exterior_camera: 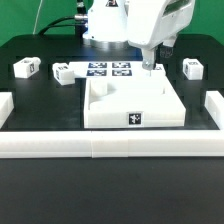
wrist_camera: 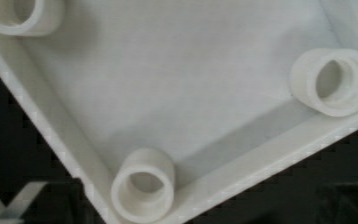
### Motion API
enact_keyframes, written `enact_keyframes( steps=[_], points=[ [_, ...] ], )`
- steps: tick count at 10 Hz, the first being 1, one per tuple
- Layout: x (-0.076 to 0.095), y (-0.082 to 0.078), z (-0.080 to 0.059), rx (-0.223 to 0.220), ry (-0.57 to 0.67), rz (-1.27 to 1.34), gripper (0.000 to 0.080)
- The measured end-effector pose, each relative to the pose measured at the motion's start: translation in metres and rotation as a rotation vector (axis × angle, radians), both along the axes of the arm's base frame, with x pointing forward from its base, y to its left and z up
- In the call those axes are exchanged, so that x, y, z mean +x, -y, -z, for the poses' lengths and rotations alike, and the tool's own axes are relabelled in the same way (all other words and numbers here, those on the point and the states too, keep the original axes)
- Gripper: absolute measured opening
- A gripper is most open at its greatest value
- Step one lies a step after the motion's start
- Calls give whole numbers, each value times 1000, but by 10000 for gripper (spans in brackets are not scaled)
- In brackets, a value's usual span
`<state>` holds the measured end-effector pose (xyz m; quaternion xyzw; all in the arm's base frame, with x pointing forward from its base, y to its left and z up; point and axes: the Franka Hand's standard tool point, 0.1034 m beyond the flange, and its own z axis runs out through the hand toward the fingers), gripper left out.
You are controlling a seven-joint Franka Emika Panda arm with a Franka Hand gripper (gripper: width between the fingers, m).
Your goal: Assemble one leg
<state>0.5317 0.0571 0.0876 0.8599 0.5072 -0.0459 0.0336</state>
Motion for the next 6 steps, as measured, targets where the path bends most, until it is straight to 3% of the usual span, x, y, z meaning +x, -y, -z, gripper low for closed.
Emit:
enact_keyframes(
  steps=[6],
  points=[
    [0,0,0,1,-1,1,650]
  ],
)
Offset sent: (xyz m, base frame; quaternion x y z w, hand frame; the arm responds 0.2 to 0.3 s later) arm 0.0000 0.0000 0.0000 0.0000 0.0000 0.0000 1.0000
